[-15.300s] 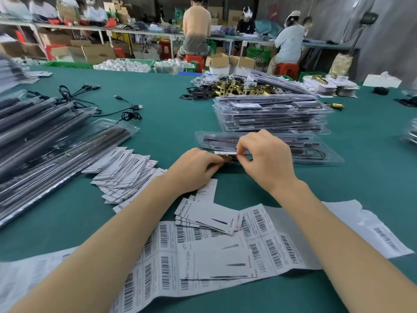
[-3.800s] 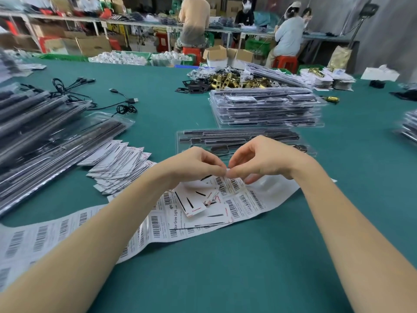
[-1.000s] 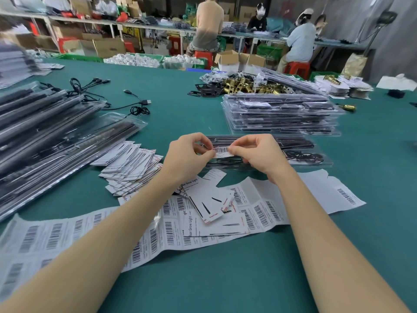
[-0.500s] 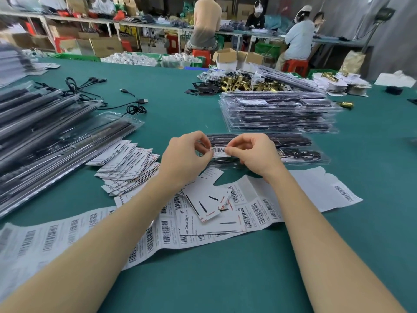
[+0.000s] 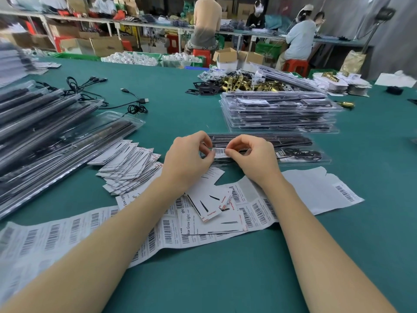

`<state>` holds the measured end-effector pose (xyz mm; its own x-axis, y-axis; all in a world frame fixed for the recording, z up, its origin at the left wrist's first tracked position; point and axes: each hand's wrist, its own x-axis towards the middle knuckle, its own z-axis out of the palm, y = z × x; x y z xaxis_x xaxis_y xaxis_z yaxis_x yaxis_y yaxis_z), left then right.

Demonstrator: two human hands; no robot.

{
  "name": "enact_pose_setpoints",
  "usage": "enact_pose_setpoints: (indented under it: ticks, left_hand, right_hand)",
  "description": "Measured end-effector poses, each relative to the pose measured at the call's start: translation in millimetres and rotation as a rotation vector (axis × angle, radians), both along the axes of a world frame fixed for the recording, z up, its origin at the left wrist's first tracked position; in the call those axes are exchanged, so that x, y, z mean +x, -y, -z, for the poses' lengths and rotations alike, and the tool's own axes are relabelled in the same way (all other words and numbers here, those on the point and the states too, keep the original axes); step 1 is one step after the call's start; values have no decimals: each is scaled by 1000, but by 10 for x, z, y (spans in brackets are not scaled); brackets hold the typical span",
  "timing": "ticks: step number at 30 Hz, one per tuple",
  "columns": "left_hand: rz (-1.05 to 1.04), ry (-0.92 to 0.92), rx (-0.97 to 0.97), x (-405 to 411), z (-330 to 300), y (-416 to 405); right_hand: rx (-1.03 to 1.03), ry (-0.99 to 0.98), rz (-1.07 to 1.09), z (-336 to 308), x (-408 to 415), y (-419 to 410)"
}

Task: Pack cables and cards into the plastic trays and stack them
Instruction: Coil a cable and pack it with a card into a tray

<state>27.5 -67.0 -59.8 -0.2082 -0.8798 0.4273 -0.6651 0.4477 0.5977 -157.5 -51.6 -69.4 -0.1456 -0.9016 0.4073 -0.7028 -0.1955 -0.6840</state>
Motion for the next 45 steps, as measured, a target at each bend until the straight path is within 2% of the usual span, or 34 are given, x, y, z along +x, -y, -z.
enact_pose_setpoints:
  ticks: [10, 17, 21, 23, 26, 29, 32, 37, 39, 45]
  left_hand:
    - [-36, 10, -1, -24, 1, -33]
    - [-85, -11, 8, 10, 21, 8]
    - [-58, -9, 1, 13, 42, -10]
    - [-23, 52, -88, 4, 25, -30]
    - [36, 250, -235, 13, -1, -2]
    - [146, 345, -251, 55, -7, 36]
    - [235, 379, -237, 168, -21, 91]
    - [276, 300, -108, 327, -18, 221]
    - [297, 297, -114, 309, -8, 232]
    - [276, 237, -102, 327, -25, 218]
  right_hand:
    - [-33, -120, 43, 29, 16, -2]
    - [-61, -72, 63, 21, -21, 2]
    - [-115, -193, 7, 6, 16, -21]
    - [-116, -259, -6, -4, 17, -27]
    - [-44, -315, 9, -36, -26, -21]
    - [18, -352, 32, -46, -48, -15]
    - [50, -308, 30, -72, -78, -1]
    - [61, -247, -110, -102, -221, -61]
    - [36, -205, -170, -72, -204, -103]
    - [120, -259, -102, -59, -180, -106]
